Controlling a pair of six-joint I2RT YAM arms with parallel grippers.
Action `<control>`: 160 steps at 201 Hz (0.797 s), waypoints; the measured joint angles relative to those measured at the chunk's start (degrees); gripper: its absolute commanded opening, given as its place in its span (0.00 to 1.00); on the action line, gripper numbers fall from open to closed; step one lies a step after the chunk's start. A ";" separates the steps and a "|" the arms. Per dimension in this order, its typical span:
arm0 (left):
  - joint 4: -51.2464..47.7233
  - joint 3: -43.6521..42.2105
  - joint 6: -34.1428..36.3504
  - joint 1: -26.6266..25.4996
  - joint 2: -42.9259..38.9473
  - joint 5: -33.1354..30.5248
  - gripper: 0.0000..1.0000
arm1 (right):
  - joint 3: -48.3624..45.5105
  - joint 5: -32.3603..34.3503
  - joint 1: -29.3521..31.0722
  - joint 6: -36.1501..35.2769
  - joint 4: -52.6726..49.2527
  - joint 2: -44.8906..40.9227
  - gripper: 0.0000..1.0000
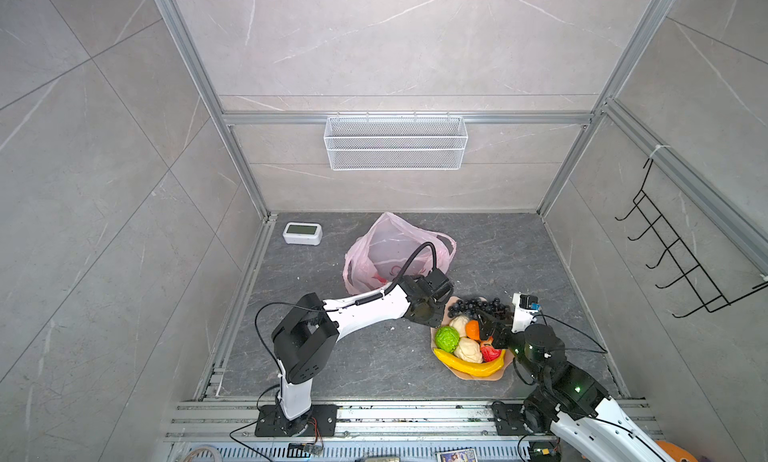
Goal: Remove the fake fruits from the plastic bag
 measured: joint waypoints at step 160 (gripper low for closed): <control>8.11 -3.93 -1.97 0.46 1.22 3.63 0.14 | 0.00 0.00 0.00 0.00 0.00 1.03 1.00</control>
